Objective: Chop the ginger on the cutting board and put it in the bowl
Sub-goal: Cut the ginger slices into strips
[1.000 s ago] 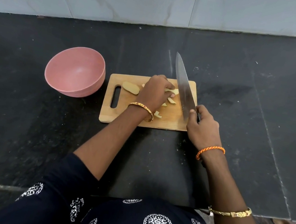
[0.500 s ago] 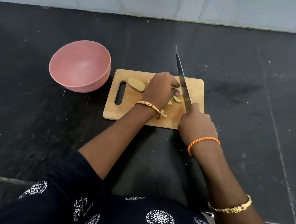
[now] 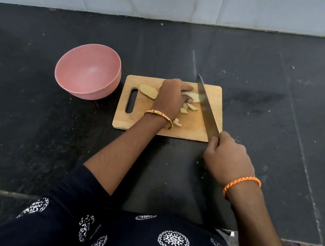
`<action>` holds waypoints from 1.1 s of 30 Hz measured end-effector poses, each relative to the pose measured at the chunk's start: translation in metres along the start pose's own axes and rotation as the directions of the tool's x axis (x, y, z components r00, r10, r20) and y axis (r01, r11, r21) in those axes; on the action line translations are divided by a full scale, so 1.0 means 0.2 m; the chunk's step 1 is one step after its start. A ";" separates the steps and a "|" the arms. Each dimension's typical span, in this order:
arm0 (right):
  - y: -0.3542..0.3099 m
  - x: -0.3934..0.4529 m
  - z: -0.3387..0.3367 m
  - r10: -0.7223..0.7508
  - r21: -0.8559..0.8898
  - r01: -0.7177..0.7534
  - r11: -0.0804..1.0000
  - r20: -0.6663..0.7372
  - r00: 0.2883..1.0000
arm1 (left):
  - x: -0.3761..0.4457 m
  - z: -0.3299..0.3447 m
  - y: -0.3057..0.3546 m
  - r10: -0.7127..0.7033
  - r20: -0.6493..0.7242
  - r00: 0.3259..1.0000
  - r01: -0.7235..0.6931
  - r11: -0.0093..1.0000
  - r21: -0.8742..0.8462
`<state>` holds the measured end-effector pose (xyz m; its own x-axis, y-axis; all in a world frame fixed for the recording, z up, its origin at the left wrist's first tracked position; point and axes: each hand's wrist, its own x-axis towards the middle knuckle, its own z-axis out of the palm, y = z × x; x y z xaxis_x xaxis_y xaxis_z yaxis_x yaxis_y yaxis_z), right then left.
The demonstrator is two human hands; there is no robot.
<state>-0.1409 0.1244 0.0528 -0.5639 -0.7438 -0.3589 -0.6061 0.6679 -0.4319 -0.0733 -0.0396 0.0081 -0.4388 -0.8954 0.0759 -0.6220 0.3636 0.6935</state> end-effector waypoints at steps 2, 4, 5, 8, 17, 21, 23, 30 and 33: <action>0.00 0.01 0.00 -0.010 0.071 0.014 0.997 -0.049 0.999 | 0.00 0.00 0.00 -0.003 -0.011 1.000 0.003 1.000 0.003; -0.01 0.04 0.02 -0.032 0.089 0.039 0.995 -0.076 0.997 | 0.00 0.01 0.00 0.002 -0.014 1.000 -0.001 1.000 0.009; -0.02 0.05 0.02 -0.047 0.080 0.054 0.995 -0.082 0.995 | -0.01 0.01 0.00 0.003 -0.016 1.000 -0.003 1.000 0.006; -0.04 0.09 0.05 -0.077 0.041 0.081 0.996 -0.087 0.993 | -0.01 0.01 0.00 0.009 -0.032 0.999 -0.010 1.000 -0.022; -0.09 0.13 0.05 -0.069 -0.084 0.069 0.994 0.000 0.998 | 0.00 0.00 0.00 0.021 -0.048 0.999 -0.024 0.998 -0.065; -0.13 0.12 0.02 -0.028 -0.165 0.041 0.985 0.081 0.996 | 0.00 0.00 0.01 0.020 -0.053 0.998 -0.024 0.997 -0.071; -0.12 0.09 0.01 -0.019 -0.161 0.036 0.986 0.107 0.994 | -0.01 -0.01 0.01 0.026 -0.053 0.998 -0.030 0.997 -0.078; 0.05 -0.11 0.03 -0.017 0.115 0.011 0.993 0.054 0.998 | -0.02 0.00 -0.05 0.081 -0.020 0.997 -0.079 0.992 0.104; 0.05 -0.07 0.02 -0.042 0.159 0.049 0.986 -0.048 0.998 | -0.03 0.00 -0.05 0.127 0.005 0.992 -0.126 0.982 0.138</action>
<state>-0.1363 0.1421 0.0507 -0.5640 -0.7693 -0.3002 -0.5365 0.6177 -0.5750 -0.0645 -0.0372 0.0004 -0.5173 -0.8407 0.1600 -0.6452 0.5060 0.5724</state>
